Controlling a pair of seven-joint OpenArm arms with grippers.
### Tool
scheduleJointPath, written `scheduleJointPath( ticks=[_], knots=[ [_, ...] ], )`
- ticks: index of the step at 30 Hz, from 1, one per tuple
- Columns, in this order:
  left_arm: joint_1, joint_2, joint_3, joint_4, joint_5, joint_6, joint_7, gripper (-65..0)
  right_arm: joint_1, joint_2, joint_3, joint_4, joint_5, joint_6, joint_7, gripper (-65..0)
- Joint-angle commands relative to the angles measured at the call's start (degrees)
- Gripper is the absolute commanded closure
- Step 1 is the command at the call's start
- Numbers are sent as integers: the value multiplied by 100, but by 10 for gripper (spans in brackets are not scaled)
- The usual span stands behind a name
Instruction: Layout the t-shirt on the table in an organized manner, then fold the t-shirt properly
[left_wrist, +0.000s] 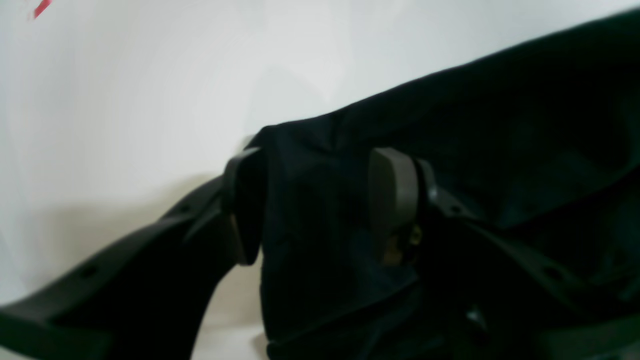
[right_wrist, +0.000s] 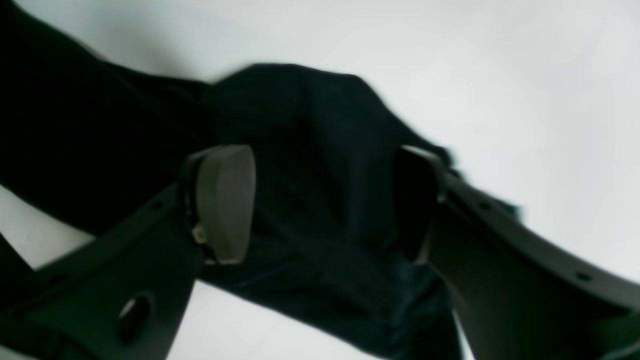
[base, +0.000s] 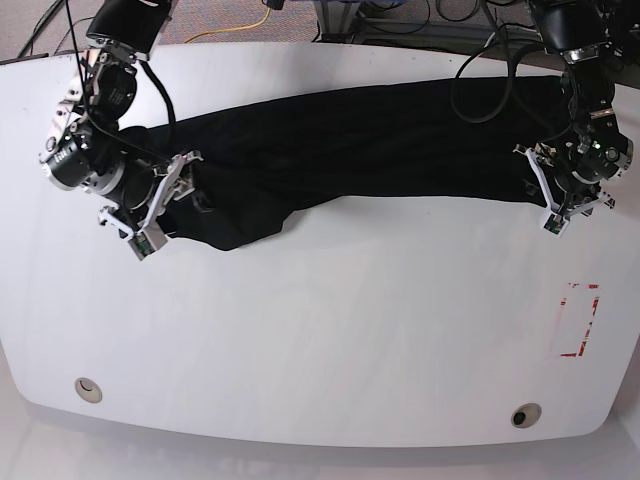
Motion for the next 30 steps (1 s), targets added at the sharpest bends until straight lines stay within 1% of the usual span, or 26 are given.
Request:
scheduleJointPath(
  ticks=[1,4,9,12,15,18,23,25,30],
  knots=[
    [-78,-76,-50,114,-33,32,-54,-311,60,-131,-107,92,-342,8,71,-411],
    [-87,-76,-50,105,-33,32,-54,-312,60,-245,-379,83,-693,8,221,-414],
    [-87,-76,-59,88,-51,32,-54,-324,51,-271,-704,-242,-1027,8,414,-411],
    [-87,-76,-76,88,-51,32,-54,-367,16,-271,-801,-611,-1036,8,704,-411],
    [-87,-76,-217,88,-51,32,-63,-381,7,-271,-801,-902,-1054,8,862,-409],
    [-95,-67,-357,88,-51,32,-63,-381,7,-245,-801,-1095,-1054,8,889,-409],
    [-157,-76,-401,114,-60,32,-63,-381,-28,-227,-775,-1332,-1071,8,924,-409],
    [-157,-76,-454,141,-69,32,-54,-381,-80,-227,-775,-1411,-1071,8,1038,-409],
    [-16,-76,-674,659,-60,32,-28,-379,-116,-227,-784,-1526,-1080,8,1144,-409]
  ],
)
